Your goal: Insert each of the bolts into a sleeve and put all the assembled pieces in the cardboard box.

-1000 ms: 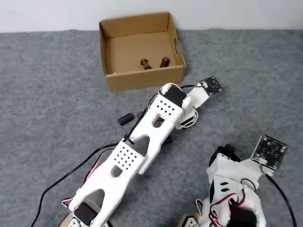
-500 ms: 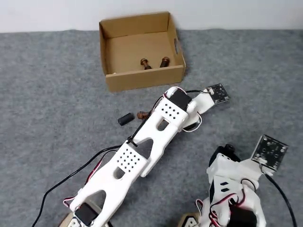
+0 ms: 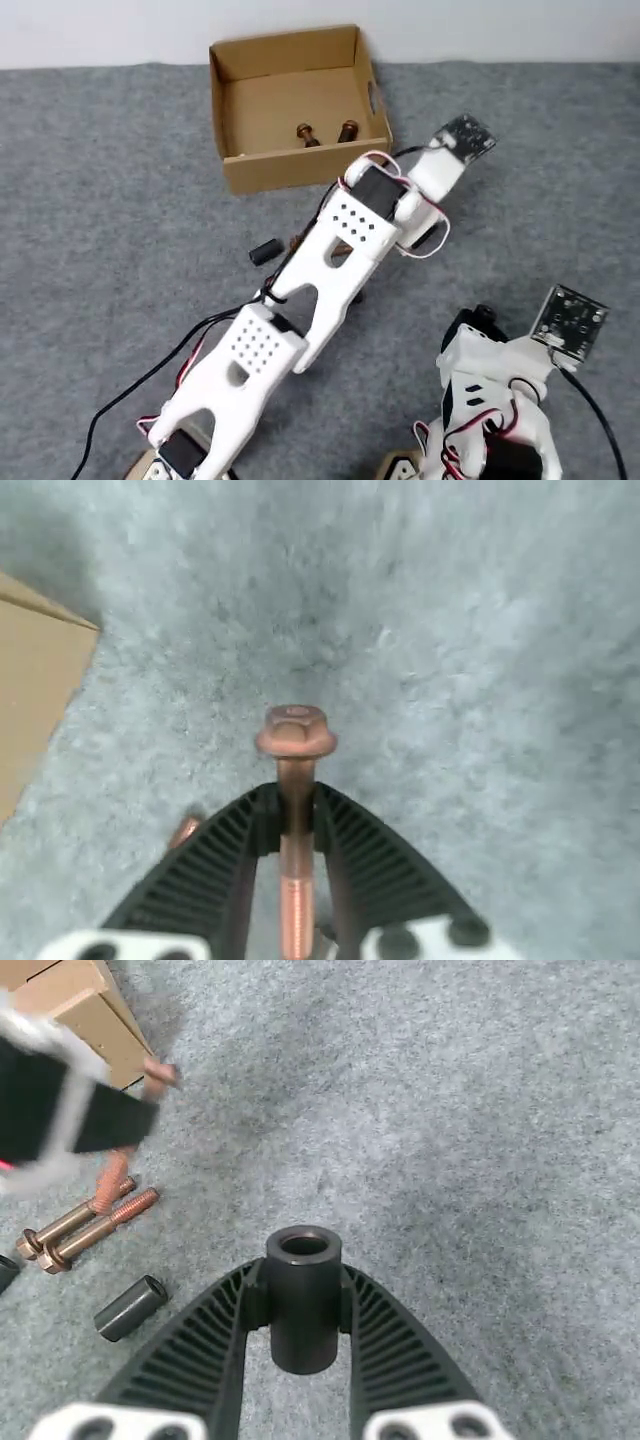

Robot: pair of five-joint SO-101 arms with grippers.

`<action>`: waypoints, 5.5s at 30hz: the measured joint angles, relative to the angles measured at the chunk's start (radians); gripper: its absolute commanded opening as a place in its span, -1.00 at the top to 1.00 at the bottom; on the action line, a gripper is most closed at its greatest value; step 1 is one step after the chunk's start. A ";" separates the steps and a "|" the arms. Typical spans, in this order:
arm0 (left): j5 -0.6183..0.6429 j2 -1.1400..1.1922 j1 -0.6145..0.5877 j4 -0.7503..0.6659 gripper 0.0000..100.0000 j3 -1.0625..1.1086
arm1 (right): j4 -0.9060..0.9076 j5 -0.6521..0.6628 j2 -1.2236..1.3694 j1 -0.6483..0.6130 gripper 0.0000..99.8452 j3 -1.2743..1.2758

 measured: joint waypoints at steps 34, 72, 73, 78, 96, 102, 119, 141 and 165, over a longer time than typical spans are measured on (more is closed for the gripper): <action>0.384 -2.030 -0.126 -1.123 0.99 2.326 | -0.057 0.000 -0.012 -0.486 0.98 0.000; 0.629 -2.662 -0.058 -1.120 0.99 2.662 | -0.503 0.339 0.002 -0.829 0.98 0.123; 0.629 -2.662 -0.058 -1.135 0.99 2.668 | -0.503 0.339 0.002 -0.829 0.98 0.123; 0.631 -2.662 -0.058 -1.194 0.99 2.677 | -0.505 0.339 0.002 -0.862 0.98 0.123; 0.609 -2.670 -0.141 -1.203 0.99 2.757 | -0.505 0.339 0.003 -0.887 0.98 0.126; 0.601 -2.684 -0.023 -1.119 0.99 2.753 | -0.503 0.339 0.005 -0.882 0.98 0.127; 0.404 -2.687 0.037 -0.798 0.60 2.667 | -0.502 0.374 0.003 -0.829 0.98 0.127; 0.278 -2.684 -0.427 -0.727 0.99 2.644 | -0.473 0.180 0.032 -0.367 0.98 0.147; 0.275 -2.671 -0.537 -0.944 0.99 3.052 | -0.677 0.041 1.587 -0.328 0.98 -1.045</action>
